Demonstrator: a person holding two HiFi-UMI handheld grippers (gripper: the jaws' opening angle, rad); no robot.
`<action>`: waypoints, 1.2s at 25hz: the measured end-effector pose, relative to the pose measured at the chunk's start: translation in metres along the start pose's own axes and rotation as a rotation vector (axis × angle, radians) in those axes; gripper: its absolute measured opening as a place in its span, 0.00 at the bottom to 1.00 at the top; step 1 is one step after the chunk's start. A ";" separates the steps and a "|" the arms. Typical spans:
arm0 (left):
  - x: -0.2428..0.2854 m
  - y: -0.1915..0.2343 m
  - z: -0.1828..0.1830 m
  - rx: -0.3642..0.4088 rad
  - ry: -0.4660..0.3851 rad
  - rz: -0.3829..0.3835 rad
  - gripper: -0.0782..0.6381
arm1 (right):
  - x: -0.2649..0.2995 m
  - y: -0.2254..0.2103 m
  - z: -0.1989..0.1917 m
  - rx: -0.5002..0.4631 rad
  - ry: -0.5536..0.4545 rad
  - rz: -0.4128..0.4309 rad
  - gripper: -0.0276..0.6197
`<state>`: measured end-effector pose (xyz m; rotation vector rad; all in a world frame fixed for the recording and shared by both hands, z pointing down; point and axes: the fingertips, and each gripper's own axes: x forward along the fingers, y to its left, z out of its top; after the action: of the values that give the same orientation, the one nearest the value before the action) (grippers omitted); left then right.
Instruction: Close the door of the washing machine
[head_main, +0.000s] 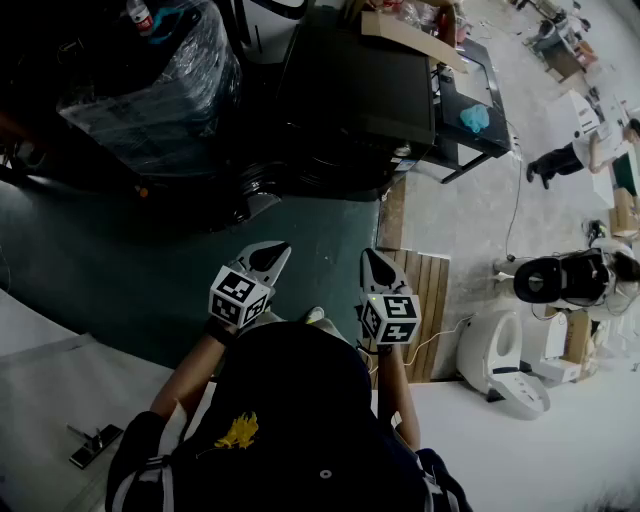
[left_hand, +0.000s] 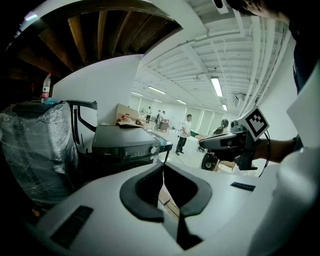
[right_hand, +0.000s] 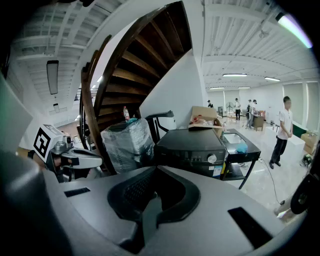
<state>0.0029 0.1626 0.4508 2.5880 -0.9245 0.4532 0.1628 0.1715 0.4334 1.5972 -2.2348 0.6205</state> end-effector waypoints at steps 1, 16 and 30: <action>0.002 -0.002 0.001 0.000 0.001 0.003 0.14 | 0.000 -0.003 0.000 -0.003 0.001 0.005 0.08; 0.033 -0.033 -0.009 -0.051 0.017 0.094 0.14 | 0.004 -0.066 -0.048 -0.001 0.215 0.015 0.08; 0.046 -0.030 -0.015 -0.067 0.085 0.090 0.14 | 0.030 -0.052 -0.074 0.032 0.351 0.105 0.08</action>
<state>0.0534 0.1660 0.4762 2.4543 -1.0125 0.5428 0.2036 0.1718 0.5200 1.2738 -2.0620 0.8935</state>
